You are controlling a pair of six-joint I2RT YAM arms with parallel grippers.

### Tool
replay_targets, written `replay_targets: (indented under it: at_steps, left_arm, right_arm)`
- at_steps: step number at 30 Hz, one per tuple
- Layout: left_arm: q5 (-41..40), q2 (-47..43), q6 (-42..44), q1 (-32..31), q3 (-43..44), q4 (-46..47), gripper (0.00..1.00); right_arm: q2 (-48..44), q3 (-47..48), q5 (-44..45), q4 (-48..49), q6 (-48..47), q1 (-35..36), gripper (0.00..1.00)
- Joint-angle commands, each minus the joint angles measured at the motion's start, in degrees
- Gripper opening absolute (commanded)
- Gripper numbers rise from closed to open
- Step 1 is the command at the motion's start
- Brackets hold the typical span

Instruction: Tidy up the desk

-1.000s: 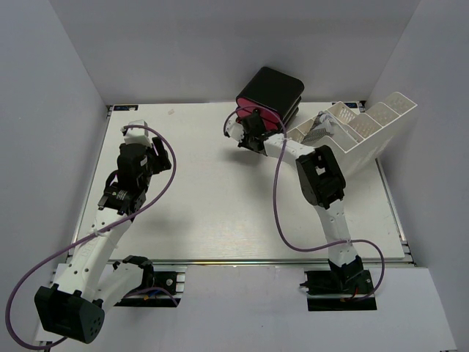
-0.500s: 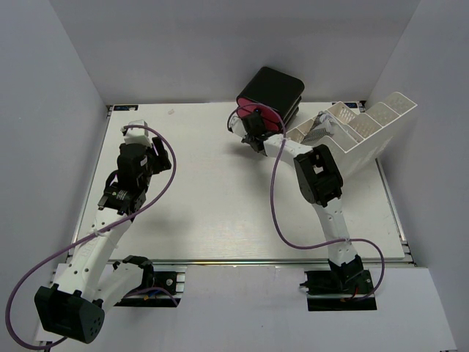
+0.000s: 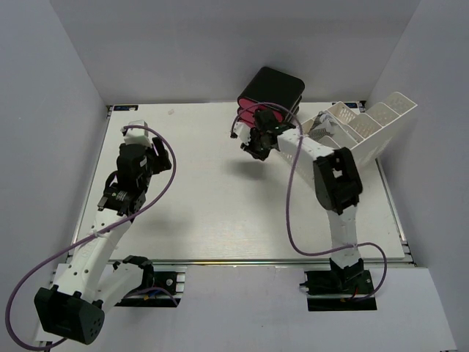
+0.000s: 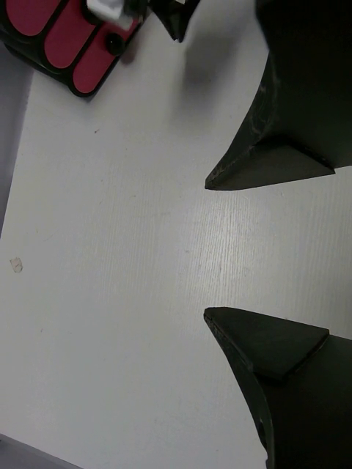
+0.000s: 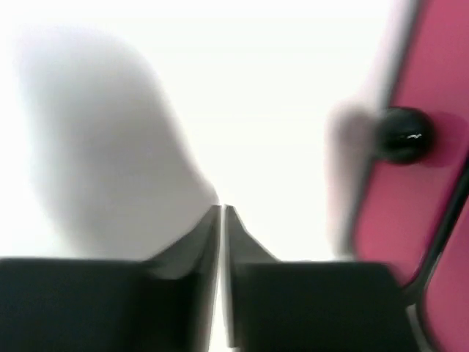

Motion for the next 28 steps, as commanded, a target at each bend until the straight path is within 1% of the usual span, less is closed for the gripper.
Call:
replay_targets:
  at_steps: [1,2,3,4,5,6,7,9,11,13,14,15,16,17,18,19,22,23,26,28]
  left_arm:
    - [2.2,-2.0,0.9,0.1,-1.3,2.2,0.75]
    - [5.4,-2.0,1.1,0.1,-1.4,2.7,0.76]
    - [7.7,-1.9,2.3,0.1,-1.4,3.0,0.81]
    - [10.3,-1.9,3.1,0.1,-1.8,3.5,0.84]
    - [16.1,-2.2,3.8,0.1,-2.2,4.2,0.92]
    - [19.6,-2.3,5.4,0.1,-2.7,5.8,0.96]
    - [21.7,-2.2,6.0,0.1,-3.3,6.2,0.98]
    - [24.5,-1.8,7.0,-1.4,-3.7,7.0,0.98]
    - [26.6,-1.6,7.0,-1.5,-4.5,7.0,0.98]
    - [31.5,-1.8,6.0,-1.5,-4.9,5.6,0.98]
    - [33.0,-2.5,6.0,-1.5,-5.7,5.0,0.98]
    - [33.9,-3.3,5.3,-1.5,-6.4,3.9,0.98]
    - [35.8,-6.0,5.3,-1.5,-7.4,3.6,0.98]
    - [36.0,-7.6,5.1,-1.5,-8.1,3.5,0.98]
    - [35.9,-9.3,4.3,-1.5,-9.7,3.0,0.98]
    - [36.5,-12.2,4.1,-1.5,-10.1,2.8,0.98]
    - [36.2,-16.3,4.5,-1.5,-10.9,2.1,0.98]
    - [35.7,-17.0,4.8,-1.5,-11.2,1.7,0.98]
    - [35.3,-18.8,5.9,-1.5,-13.3,1.7,0.98]
    - [35.5,-18.9,6.4,-1.5,-13.2,1.1,0.98]
  right_arm:
    - [-16.3,-3.4,-24.6,-6.7,6.8,0.4,0.36]
    - [-19.0,-7.7,-26.7,-5.2,11.9,0.3,0.69]
    - [-25.2,-10.6,-25.9,1.2,16.3,0.2,0.89]
    - [-28.1,-13.2,-21.5,3.4,20.4,0.4,0.89]
    - [-30.7,-17.1,-19.8,5.0,25.8,0.6,0.89]
    - [-35.8,-18.7,-19.1,7.1,27.6,0.7,0.89]
    - [-38.0,-20.2,-17.3,7.7,29.4,0.2,0.89]
    - [-43.3,-23.3,-15.5,6.2,31.6,0.1,0.89]
    - [-47.0,-26.4,-14.6,5.3,32.3,0.3,0.89]
    - [-53.2,-29.6,-13.1,5.2,32.5,0.2,0.89]
    - [-55.2,-31.3,-13.0,5.4,32.4,0.1,0.89]
    - [-59.3,-34.6,-12.8,5.8,32.3,0.3,0.89]
    - [-61.5,-36.4,-12.3,5.9,32.1,0.2,0.89]
    - [-63.5,-38.0,-12.3,6.1,31.9,0.1,0.89]
    - [-67.6,-41.6,-12.6,7.1,32.0,0.1,0.89]
    - [-69.6,-43.2,-13.1,7.4,32.0,0.2,0.89]
    - [-76.6,-49.4,-13.4,9.4,32.9,-0.6,0.89]
    - [-79.1,-50.6,-13.3,10.0,33.4,-1.4,0.89]
    - [-82.9,-52.5,-13.5,8.7,33.8,-2.4,0.89]
    - [-85.1,-54.5,-14.6,9.2,34.9,-3.5,0.89]
